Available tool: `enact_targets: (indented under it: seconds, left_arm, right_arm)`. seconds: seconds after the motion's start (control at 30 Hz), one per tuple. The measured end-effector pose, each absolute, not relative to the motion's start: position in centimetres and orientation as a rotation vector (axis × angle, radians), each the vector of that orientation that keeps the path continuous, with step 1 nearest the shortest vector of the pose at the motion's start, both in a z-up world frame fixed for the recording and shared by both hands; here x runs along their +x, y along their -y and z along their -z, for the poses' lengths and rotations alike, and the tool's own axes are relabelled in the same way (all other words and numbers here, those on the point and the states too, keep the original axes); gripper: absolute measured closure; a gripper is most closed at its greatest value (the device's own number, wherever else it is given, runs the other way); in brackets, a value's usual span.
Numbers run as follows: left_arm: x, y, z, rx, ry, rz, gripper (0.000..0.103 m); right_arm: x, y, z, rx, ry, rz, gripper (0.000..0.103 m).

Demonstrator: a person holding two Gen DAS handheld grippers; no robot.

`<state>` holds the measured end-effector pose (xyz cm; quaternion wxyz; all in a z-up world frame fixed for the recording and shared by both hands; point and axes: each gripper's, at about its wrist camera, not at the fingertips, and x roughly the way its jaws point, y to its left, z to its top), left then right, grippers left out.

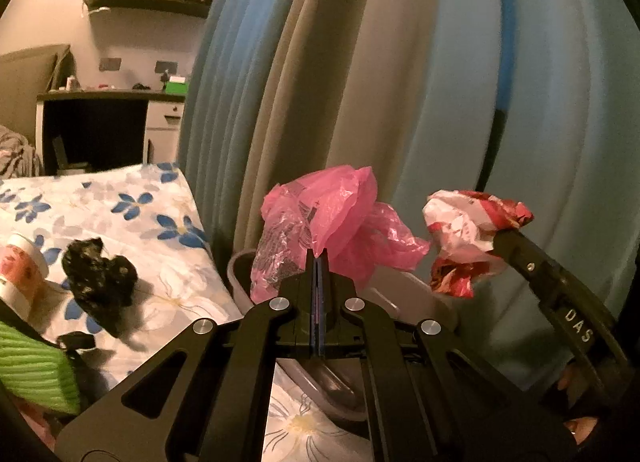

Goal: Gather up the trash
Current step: 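Carry the pink bag and the wrapper in both grippers over the grey bin, then open both grippers over the grey bin to drop the bag and wrapper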

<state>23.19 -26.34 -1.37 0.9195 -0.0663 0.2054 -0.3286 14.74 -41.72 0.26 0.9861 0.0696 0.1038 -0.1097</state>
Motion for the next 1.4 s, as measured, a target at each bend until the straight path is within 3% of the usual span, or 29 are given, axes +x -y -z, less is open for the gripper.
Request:
enact_targets:
  seconds: [0.73, 0.8, 0.87, 1.07, 1.27, 1.33, 1.4]
  left_arm:
    - [24.0, 29.7, 4.3, -0.100, -0.530, 0.778, 0.103]
    - [24.1, 29.6, 4.6, -0.100, -0.541, 0.793, 0.092]
    - [24.1, 29.4, 4.6, -0.103, -0.548, 0.786, 0.065]
    - [23.8, 26.1, 4.1, -0.143, -0.530, 0.689, 0.024]
    - [21.9, 21.3, 2.5, -0.143, -0.463, 0.497, 0.013]
    - [20.9, 19.6, 2.3, -0.153, -0.451, 0.451, 0.011]
    - [19.9, 18.0, 2.2, -0.165, -0.447, 0.411, 0.011]
  right_arm:
    - [16.1, 42.5, 0.6, 0.155, -0.248, 0.214, 0.084]
    - [16.2, 42.6, 0.7, 0.157, -0.251, 0.212, 0.084]
    - [16.3, 42.7, 0.8, 0.162, -0.257, 0.212, 0.084]
    - [16.9, 43.0, 1.5, 0.169, -0.277, 0.201, 0.082]
    - [17.1, 42.8, 1.8, 0.166, -0.279, 0.200, 0.078]
    - [17.1, 42.8, 1.8, 0.161, -0.274, 0.206, 0.062]
    - [17.1, 42.8, 1.7, 0.157, -0.273, 0.208, 0.057]
